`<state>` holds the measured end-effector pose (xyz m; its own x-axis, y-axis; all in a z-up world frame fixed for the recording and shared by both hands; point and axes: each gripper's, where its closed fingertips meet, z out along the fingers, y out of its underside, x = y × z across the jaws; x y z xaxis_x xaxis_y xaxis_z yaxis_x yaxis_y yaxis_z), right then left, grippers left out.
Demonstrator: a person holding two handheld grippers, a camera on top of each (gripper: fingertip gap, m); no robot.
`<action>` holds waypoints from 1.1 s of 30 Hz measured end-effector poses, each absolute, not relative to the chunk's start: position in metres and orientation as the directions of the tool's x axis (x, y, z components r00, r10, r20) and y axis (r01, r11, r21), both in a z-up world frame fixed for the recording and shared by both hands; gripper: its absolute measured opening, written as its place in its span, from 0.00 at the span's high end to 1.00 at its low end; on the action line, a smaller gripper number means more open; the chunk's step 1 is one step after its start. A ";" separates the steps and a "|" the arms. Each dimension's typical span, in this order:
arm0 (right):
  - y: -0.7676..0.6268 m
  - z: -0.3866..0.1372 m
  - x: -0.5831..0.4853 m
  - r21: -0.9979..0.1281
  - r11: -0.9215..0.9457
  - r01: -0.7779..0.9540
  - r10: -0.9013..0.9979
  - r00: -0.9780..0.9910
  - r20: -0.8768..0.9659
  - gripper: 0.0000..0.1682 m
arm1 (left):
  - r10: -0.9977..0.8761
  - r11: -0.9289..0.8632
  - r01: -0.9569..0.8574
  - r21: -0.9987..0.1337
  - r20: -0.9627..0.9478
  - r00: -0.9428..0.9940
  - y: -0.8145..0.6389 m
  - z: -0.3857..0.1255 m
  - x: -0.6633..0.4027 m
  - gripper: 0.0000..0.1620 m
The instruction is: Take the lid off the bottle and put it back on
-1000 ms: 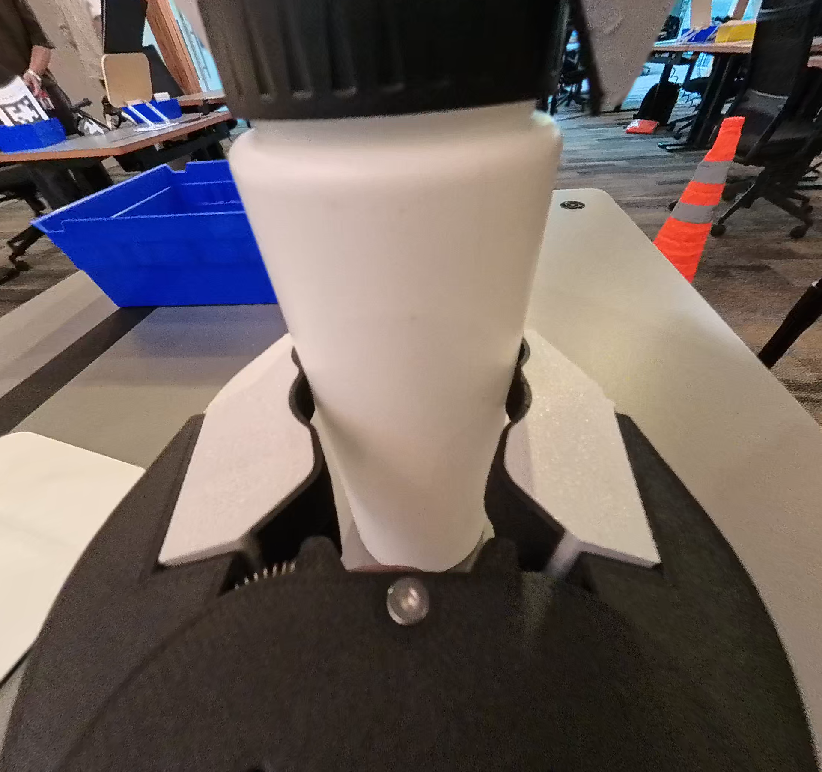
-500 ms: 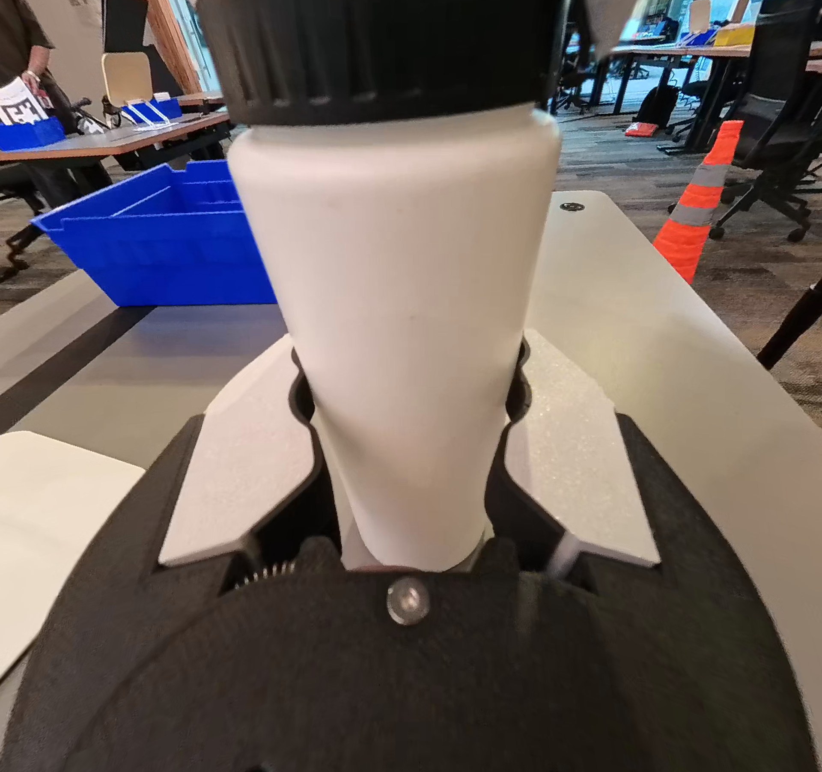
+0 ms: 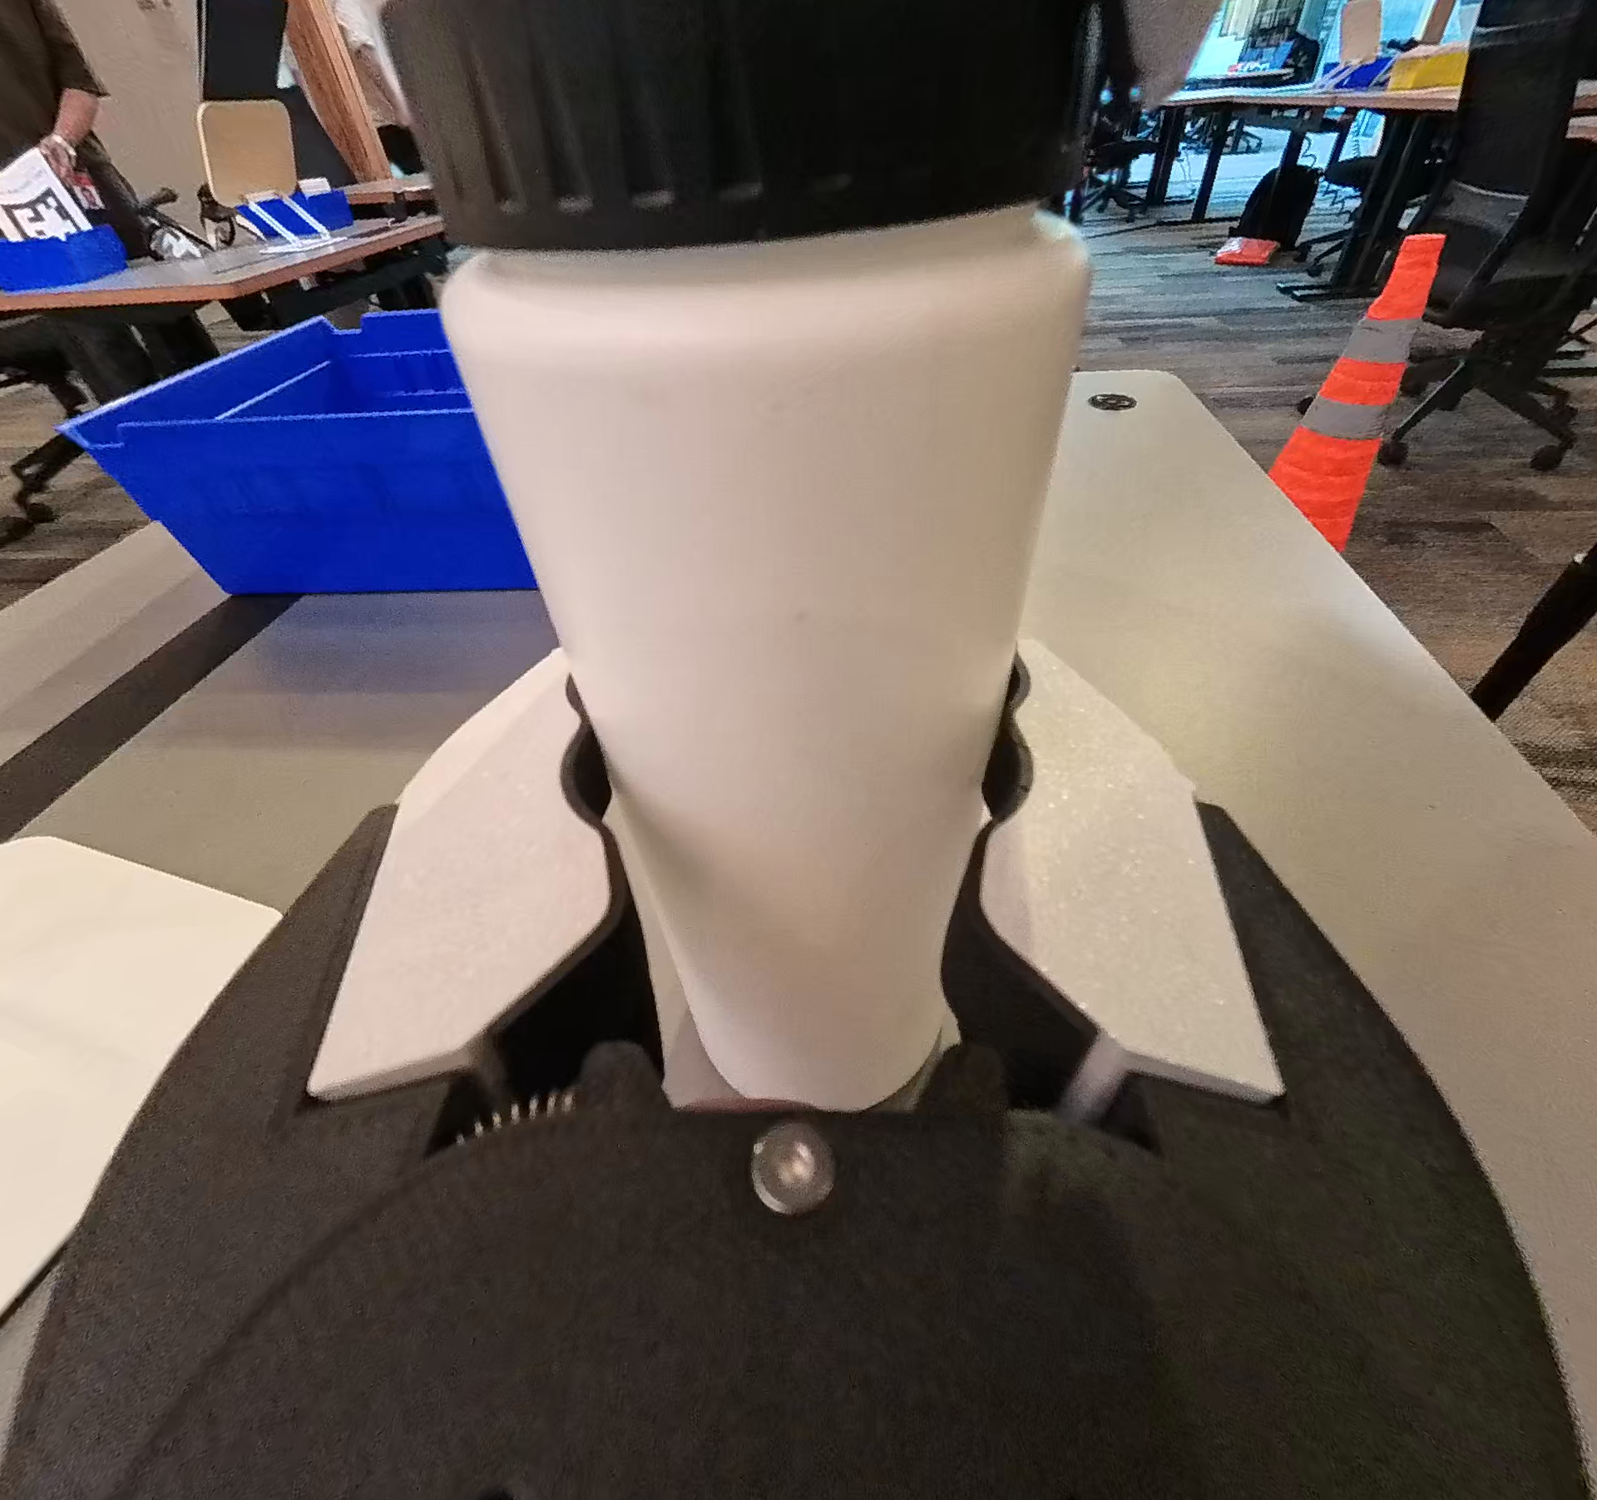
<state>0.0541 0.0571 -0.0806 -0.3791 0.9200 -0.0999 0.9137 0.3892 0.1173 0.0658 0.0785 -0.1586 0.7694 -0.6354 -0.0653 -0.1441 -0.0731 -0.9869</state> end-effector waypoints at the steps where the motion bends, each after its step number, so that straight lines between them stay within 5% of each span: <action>1: 0.057 -0.080 0.053 0.120 0.434 0.893 0.900 -0.425 -0.099 0.57 | -0.635 -0.074 -0.143 -0.987 -0.064 0.770 0.078 -0.159 0.066 0.47; 4: 0.062 -0.074 0.039 0.079 0.664 0.743 0.743 -0.668 0.039 0.47 | -0.636 -0.076 -0.141 -0.987 -0.061 0.769 0.078 -0.159 0.066 0.47; 8: 0.055 -0.080 0.047 0.138 0.793 0.594 0.595 -0.803 0.037 0.58 | -0.634 -0.077 -0.144 -0.987 -0.063 0.771 0.079 -0.159 0.065 0.47; 11: 0.054 -0.081 0.046 0.125 0.665 0.736 0.740 -0.672 0.021 0.58 | -0.638 -0.082 -0.141 -0.987 -0.057 0.768 0.078 -0.159 0.065 0.47; 14: 0.050 -0.080 0.032 -0.007 0.422 0.907 0.904 -0.421 -0.075 0.65 | -0.635 -0.078 -0.147 -0.986 -0.064 0.769 0.078 -0.159 0.066 0.47; 17: 0.046 -0.080 0.039 0.014 0.499 0.867 0.858 -0.492 -0.147 0.65 | -0.640 -0.061 -0.167 -0.984 -0.090 0.763 0.077 -0.159 0.071 0.47; 20: 0.059 -0.076 0.038 0.086 0.700 0.709 0.707 -0.705 0.052 0.47 | -0.640 -0.075 -0.142 -0.987 -0.062 0.766 0.078 -0.159 0.068 0.47; 23: 0.064 -0.077 0.046 0.158 0.771 0.617 0.613 -0.786 0.077 0.52 | -0.643 -0.077 -0.137 -0.988 -0.056 0.764 0.078 -0.159 0.067 0.47; 25: 0.060 -0.080 0.049 0.144 0.745 0.651 0.654 -0.756 0.038 0.58 | -0.642 -0.081 -0.129 -0.988 -0.047 0.765 0.078 -0.159 0.066 0.47; 33: 0.060 -0.082 0.046 0.064 0.456 0.888 0.890 -0.455 -0.021 0.58 | -0.638 -0.090 -0.137 -0.986 -0.049 0.769 0.079 -0.161 0.065 0.47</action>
<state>0.0457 0.0603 -0.0823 -0.4554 0.8900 -0.0211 0.8878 0.4558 0.0642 0.0647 0.0788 -0.1611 0.7689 -0.6375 -0.0489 -0.1375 -0.0901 -0.9864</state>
